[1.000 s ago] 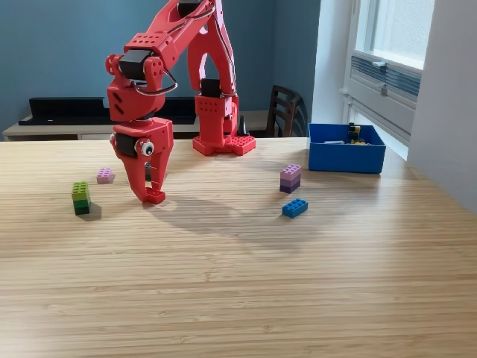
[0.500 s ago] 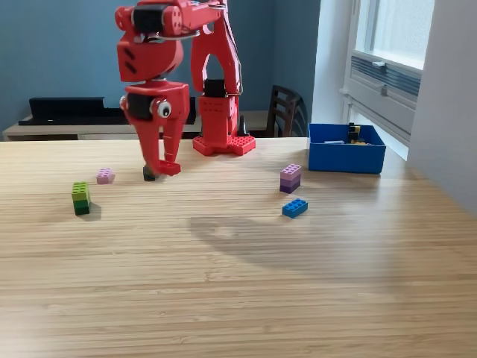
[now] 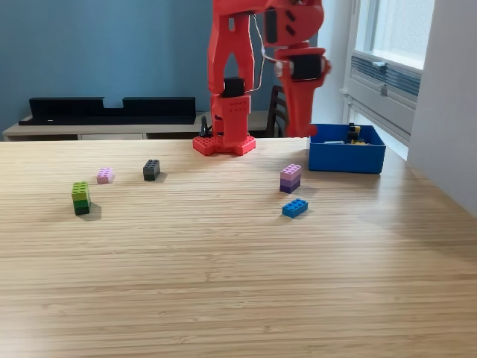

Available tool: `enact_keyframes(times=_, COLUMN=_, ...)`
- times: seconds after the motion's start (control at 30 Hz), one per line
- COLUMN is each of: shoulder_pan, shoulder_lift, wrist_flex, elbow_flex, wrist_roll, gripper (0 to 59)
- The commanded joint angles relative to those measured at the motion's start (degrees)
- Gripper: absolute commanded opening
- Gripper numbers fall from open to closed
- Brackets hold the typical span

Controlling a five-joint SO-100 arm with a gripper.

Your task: Grasp a lego block and put it in the bin.

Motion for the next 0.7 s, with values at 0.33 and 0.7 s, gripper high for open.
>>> enact_keyframes(times=0.33, shoulder_pan=-34.5, shoulder_lift=5.3, wrist_flex=0.6, elbow_flex=-0.2, wrist_roll=-3.3, gripper=0.0)
enact_keyframes(times=0.7, shoulder_pan=-40.7, shoulder_lift=5.3, wrist_flex=0.6, elbow_flex=3.1, wrist_roll=-6.7, gripper=0.0)
